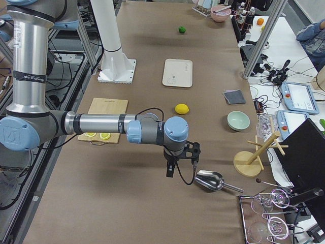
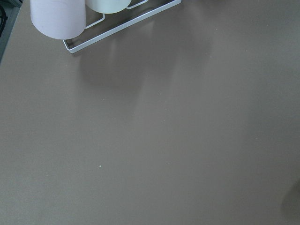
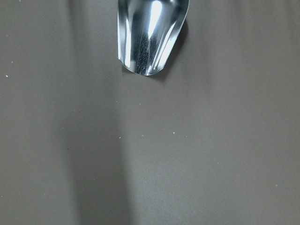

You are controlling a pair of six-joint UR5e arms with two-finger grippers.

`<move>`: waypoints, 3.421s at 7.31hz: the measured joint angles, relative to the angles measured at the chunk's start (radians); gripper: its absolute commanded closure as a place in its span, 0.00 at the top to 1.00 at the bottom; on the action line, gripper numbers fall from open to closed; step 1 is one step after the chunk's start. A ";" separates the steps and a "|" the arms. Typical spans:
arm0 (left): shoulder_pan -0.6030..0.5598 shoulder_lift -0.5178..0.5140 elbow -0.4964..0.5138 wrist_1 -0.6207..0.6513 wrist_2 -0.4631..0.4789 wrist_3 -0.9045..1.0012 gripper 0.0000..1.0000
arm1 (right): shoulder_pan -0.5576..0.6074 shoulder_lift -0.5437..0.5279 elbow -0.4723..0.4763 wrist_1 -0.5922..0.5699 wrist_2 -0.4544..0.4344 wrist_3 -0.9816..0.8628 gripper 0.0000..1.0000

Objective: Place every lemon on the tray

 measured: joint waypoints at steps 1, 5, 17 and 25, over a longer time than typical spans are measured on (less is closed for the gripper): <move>0.000 -0.001 0.003 0.000 0.000 0.000 0.98 | 0.000 0.000 0.001 -0.002 0.000 0.001 1.00; 0.000 -0.003 0.015 -0.001 -0.002 0.000 0.98 | -0.036 0.030 0.002 -0.019 0.010 0.016 1.00; 0.000 -0.006 0.035 -0.009 -0.005 -0.007 0.98 | -0.572 0.518 -0.127 -0.062 0.058 0.399 0.97; 0.279 -0.171 0.058 -0.034 -0.001 -0.075 0.98 | -0.693 0.553 -0.266 -0.020 0.059 0.401 0.75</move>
